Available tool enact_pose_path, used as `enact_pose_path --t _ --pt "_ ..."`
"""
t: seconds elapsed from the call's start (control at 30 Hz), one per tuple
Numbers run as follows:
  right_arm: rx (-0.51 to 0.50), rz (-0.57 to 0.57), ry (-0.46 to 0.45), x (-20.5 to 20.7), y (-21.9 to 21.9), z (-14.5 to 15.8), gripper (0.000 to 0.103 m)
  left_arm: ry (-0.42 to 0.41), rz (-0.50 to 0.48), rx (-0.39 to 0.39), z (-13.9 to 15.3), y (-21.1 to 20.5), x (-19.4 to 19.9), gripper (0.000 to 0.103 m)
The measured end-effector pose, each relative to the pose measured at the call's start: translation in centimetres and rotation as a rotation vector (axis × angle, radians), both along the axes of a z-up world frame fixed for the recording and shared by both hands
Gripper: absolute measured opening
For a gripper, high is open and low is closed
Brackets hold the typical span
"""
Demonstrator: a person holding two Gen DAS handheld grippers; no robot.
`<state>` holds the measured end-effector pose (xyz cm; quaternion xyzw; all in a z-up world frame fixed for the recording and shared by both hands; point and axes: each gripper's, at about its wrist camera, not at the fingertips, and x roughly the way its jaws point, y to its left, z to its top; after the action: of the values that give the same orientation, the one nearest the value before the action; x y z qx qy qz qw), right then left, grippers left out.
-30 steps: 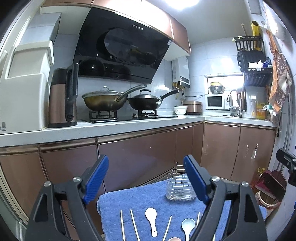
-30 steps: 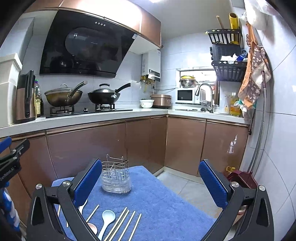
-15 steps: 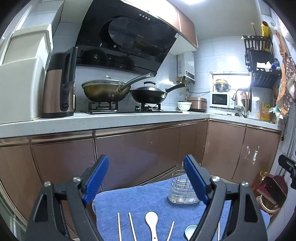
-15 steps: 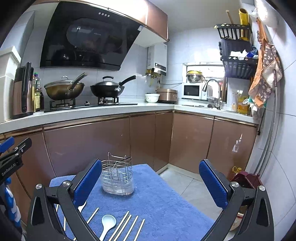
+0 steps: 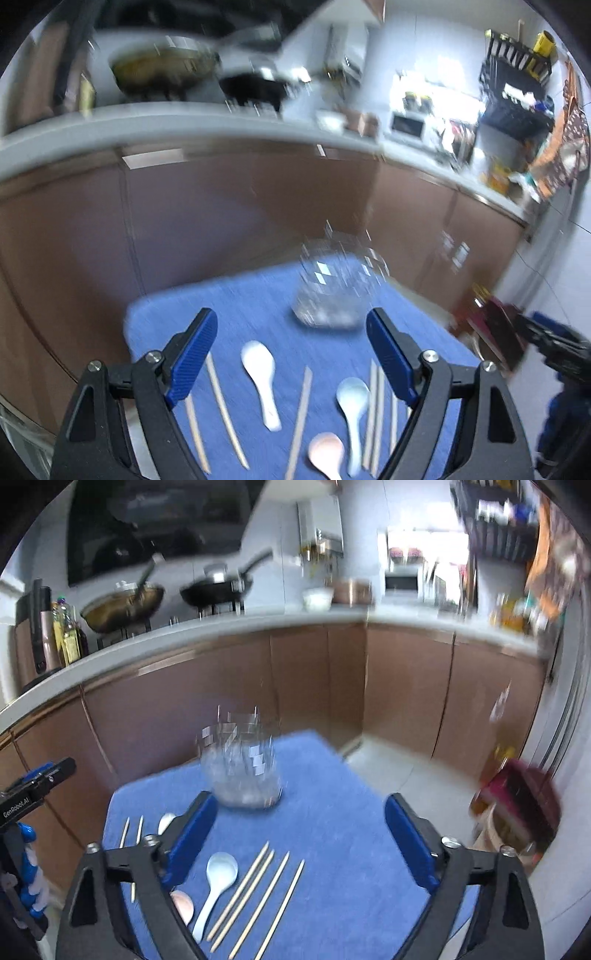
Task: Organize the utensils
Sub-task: 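Lower the left tool onto a wooden chopstick and close it while the right tool grasps another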
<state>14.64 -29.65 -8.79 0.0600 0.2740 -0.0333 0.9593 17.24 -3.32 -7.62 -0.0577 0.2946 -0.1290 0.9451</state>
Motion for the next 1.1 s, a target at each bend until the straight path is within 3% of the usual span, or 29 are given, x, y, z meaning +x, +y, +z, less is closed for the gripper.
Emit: enact_pose_path --t 0.17,0.27,0.37,0.47,0.6,0.87,1.1 --pt "0.177 0.061 0.181 2.6 -2.1 -4.8 0.05 0.19 -0.154 0.001 -3.5 -3.4 3.3 0.081" --pt "0.256 0.09 0.278 4.2 -2.8 -7.4 0.037 0.281 -0.219 0.029 -5.0 -5.5 5.7 0.078" --pt "0.289 0.11 0.37 6.0 -2.9 -9.6 0.028 0.406 -0.293 0.031 -6.9 -7.8 8.3 0.063" --pt "0.332 0.125 0.451 7.6 -3.1 -12.0 0.024 0.492 -0.345 0.067 -9.1 -10.6 10.1 0.048" --pt "0.364 0.14 0.517 9.2 -3.1 -14.1 0.022 0.58 -0.379 0.117 -11.8 -13.5 12.0 0.041" --pt "0.35 0.14 0.581 11.4 -3.8 -16.1 0.022 0.645 -0.389 0.235 -15.4 -16.4 14.4 0.025" --pt "0.342 0.142 0.628 13.3 -3.9 -18.0 0.022 0.7 -0.405 0.256 -17.2 -17.9 15.6 0.019"
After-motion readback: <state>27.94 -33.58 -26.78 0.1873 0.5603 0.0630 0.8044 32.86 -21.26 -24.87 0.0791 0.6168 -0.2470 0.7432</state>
